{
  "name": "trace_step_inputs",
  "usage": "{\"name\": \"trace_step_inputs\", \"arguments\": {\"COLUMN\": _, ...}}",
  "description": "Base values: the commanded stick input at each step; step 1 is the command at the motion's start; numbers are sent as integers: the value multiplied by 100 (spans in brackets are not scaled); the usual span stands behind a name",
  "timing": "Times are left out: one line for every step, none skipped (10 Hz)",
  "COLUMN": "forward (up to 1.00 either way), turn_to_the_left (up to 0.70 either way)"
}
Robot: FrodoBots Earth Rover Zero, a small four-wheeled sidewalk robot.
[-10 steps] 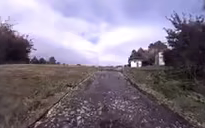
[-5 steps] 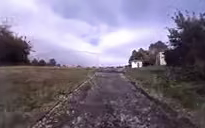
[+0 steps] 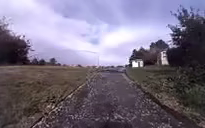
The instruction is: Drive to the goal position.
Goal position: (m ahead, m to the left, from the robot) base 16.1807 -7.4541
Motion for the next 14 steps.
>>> {"name": "trace_step_inputs", "arguments": {"forward": 100, "turn_to_the_left": 0}}
{"name": "trace_step_inputs", "arguments": {"forward": 100, "turn_to_the_left": 0}}
{"name": "trace_step_inputs", "arguments": {"forward": 100, "turn_to_the_left": 0}}
{"name": "trace_step_inputs", "arguments": {"forward": 100, "turn_to_the_left": 0}}
{"name": "trace_step_inputs", "arguments": {"forward": 100, "turn_to_the_left": 0}}
{"name": "trace_step_inputs", "arguments": {"forward": 100, "turn_to_the_left": 0}}
{"name": "trace_step_inputs", "arguments": {"forward": 100, "turn_to_the_left": 0}}
{"name": "trace_step_inputs", "arguments": {"forward": 100, "turn_to_the_left": 0}}
{"name": "trace_step_inputs", "arguments": {"forward": 100, "turn_to_the_left": 0}}
{"name": "trace_step_inputs", "arguments": {"forward": 100, "turn_to_the_left": 0}}
{"name": "trace_step_inputs", "arguments": {"forward": 100, "turn_to_the_left": 0}}
{"name": "trace_step_inputs", "arguments": {"forward": 100, "turn_to_the_left": 0}}
{"name": "trace_step_inputs", "arguments": {"forward": 100, "turn_to_the_left": 0}}
{"name": "trace_step_inputs", "arguments": {"forward": 100, "turn_to_the_left": 0}}
